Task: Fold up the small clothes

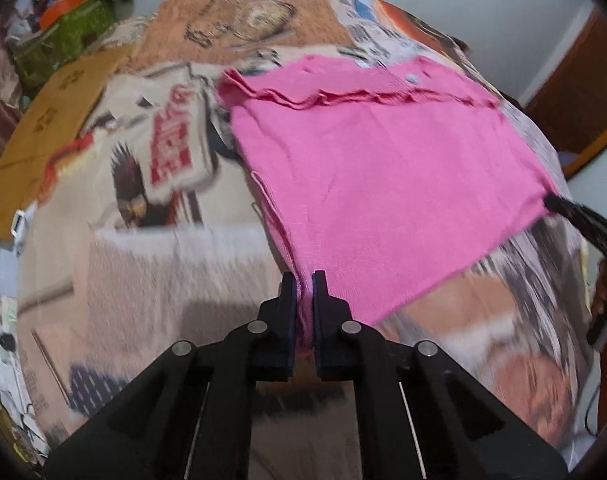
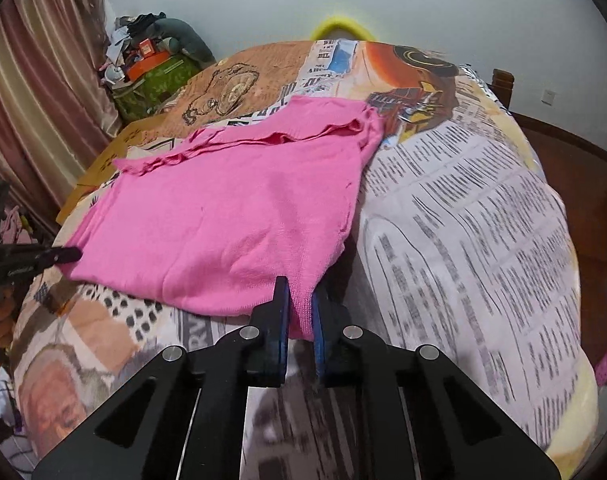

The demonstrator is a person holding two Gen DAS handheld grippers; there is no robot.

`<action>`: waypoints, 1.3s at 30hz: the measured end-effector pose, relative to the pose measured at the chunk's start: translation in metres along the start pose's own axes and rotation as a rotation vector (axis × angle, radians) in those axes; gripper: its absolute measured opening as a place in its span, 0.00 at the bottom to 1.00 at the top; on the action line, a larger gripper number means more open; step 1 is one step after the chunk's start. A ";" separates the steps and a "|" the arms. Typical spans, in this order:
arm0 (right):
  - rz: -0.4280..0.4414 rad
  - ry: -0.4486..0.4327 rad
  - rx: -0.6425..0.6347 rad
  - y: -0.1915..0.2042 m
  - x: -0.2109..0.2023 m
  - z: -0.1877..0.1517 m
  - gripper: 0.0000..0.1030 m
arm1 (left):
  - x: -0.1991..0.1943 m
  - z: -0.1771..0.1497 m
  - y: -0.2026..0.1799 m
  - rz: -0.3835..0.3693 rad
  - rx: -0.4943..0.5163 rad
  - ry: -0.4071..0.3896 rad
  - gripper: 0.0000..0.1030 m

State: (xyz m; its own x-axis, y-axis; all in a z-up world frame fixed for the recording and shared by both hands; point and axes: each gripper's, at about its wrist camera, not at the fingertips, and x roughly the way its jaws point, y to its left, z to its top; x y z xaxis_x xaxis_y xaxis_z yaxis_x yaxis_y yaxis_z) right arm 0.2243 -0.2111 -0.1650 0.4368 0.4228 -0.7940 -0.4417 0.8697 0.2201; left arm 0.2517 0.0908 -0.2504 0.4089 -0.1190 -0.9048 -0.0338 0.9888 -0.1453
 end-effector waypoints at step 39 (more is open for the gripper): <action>0.038 0.101 0.215 -0.002 0.011 -0.033 0.35 | 0.089 0.142 0.039 0.006 0.004 0.000 0.50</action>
State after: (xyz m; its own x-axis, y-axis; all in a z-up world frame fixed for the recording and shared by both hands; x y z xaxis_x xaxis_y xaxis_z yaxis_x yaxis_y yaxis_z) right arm 0.2042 -0.2168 -0.1925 0.3373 0.4381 -0.8333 -0.2750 0.8924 0.3578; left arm 0.4164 0.1319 -0.2798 0.4085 -0.1135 -0.9057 -0.0323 0.9898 -0.1386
